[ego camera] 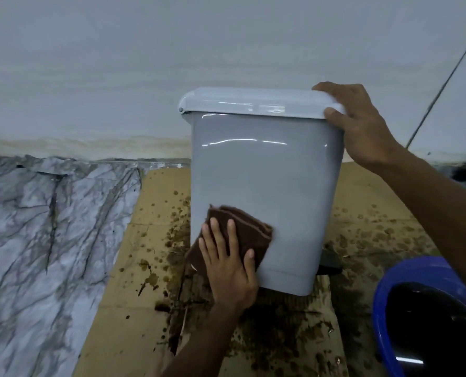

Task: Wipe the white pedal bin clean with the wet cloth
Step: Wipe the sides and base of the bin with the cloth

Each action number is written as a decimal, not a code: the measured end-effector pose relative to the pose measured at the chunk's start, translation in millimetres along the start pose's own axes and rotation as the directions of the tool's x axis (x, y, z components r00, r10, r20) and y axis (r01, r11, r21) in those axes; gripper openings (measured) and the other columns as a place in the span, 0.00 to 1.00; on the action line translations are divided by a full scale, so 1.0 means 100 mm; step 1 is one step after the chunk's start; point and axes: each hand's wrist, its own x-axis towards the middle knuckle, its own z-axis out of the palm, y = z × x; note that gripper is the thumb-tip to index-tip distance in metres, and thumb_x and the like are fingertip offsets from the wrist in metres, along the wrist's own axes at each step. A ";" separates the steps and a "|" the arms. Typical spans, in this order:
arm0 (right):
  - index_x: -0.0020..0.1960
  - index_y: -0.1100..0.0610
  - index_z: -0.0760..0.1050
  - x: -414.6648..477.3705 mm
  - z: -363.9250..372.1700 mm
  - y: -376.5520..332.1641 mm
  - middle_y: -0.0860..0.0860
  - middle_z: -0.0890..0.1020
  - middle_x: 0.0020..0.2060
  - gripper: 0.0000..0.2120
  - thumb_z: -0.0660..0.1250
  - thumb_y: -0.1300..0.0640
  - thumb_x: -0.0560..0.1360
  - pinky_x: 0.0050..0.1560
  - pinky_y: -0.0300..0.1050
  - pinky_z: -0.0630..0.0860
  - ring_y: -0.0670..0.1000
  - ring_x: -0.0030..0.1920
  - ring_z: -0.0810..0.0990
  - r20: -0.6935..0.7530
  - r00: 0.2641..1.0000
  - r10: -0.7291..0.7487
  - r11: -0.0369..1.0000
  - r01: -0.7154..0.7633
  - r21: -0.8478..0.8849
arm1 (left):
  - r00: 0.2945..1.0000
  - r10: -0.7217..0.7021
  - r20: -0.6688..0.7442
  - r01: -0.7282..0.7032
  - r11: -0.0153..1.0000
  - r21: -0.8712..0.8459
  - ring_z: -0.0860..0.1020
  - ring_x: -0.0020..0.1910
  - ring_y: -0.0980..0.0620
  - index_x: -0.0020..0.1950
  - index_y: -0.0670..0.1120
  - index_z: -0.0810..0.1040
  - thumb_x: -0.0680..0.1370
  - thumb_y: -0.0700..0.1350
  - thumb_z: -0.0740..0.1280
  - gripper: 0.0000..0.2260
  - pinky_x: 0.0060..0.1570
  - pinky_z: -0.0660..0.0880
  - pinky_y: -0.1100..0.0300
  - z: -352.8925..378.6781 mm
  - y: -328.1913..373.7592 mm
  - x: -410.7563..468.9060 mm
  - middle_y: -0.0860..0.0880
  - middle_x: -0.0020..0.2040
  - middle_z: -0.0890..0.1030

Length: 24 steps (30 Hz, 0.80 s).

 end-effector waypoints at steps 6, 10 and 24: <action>0.71 0.48 0.71 -0.01 0.00 -0.03 0.54 0.70 0.68 0.21 0.57 0.53 0.79 0.58 0.18 0.57 0.39 0.64 0.65 -0.005 0.999 -0.043 0.999 0.043 -0.033 | 0.985 0.159 -0.059 -0.160 0.987 -0.001 0.48 0.83 0.40 0.83 0.46 0.55 0.84 0.55 0.54 0.29 0.80 0.47 0.40 -0.14 0.13 0.65 0.41 0.83 0.51; 0.71 0.48 0.71 -0.02 0.02 -0.05 0.54 0.70 0.67 0.22 0.57 0.52 0.78 0.58 0.19 0.58 0.40 0.64 0.66 -0.017 0.999 -0.042 0.999 0.041 -0.030 | 0.911 -0.371 -0.183 0.340 0.923 -0.181 0.51 0.82 0.41 0.83 0.46 0.54 0.84 0.56 0.52 0.30 0.79 0.51 0.40 -0.03 0.13 0.55 0.41 0.84 0.52; 0.70 0.45 0.70 -0.06 -0.01 -0.06 0.53 0.69 0.65 0.22 0.58 0.50 0.76 0.62 0.24 0.60 0.47 0.67 0.67 0.017 1.000 -0.009 1.000 0.009 0.004 | 0.979 -0.013 -0.204 0.003 0.999 -0.048 0.45 0.83 0.42 0.83 0.44 0.54 0.84 0.56 0.53 0.30 0.80 0.47 0.40 -0.24 0.54 1.33 0.41 0.84 0.49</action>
